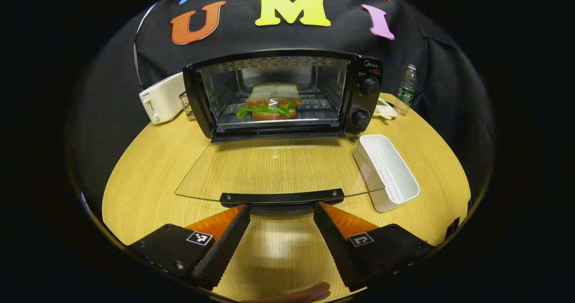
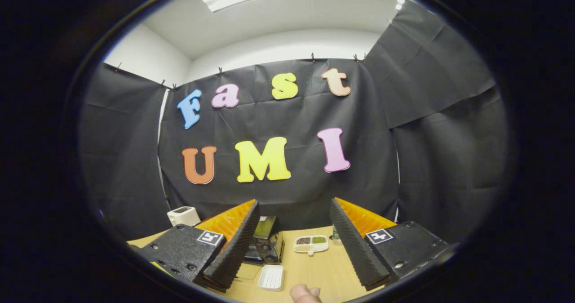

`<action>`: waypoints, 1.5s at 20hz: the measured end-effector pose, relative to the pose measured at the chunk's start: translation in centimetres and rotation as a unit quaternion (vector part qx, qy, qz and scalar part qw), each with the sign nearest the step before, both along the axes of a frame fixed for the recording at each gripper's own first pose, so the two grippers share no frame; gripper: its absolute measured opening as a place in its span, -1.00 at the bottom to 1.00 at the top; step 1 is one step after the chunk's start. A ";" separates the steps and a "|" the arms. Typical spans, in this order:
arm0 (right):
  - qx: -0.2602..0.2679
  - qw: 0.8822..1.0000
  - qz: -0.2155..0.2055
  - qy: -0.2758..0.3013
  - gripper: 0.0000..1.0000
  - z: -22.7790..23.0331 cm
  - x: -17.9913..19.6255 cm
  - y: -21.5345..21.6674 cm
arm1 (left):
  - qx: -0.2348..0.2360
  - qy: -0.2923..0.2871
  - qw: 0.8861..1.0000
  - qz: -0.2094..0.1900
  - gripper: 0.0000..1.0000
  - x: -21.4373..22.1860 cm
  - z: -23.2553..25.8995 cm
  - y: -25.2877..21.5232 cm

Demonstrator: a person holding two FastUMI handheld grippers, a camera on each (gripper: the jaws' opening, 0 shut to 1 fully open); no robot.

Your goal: Open the electric oven with the left hand, put the food in, and close the electric oven.

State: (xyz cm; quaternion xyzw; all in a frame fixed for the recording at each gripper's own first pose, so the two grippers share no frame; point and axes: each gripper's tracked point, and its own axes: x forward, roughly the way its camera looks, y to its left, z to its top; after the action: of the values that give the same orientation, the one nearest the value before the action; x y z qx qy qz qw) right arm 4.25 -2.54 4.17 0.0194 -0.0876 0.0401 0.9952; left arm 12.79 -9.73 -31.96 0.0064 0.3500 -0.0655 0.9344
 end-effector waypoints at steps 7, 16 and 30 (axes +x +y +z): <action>-0.007 1.000 -0.003 0.005 1.00 -0.6 0.1 0.3 | -0.004 -0.078 0.997 0.003 0.89 2.4 5.3 0.2; -0.002 1.000 -0.008 0.015 0.79 -1.3 -0.1 0.2 | 0.000 -0.103 0.995 0.003 0.96 4.4 8.1 0.1; -0.009 0.999 -0.017 0.027 1.00 -2.4 -1.0 -0.3 | -0.008 -0.132 0.991 0.008 0.95 9.0 8.7 0.5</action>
State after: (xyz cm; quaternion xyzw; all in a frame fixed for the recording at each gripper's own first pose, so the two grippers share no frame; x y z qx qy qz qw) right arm 3.27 -2.88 1.79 0.0099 -0.0603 0.0238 0.9978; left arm 21.77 -9.20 -23.25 0.0048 0.2228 -0.0593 0.9730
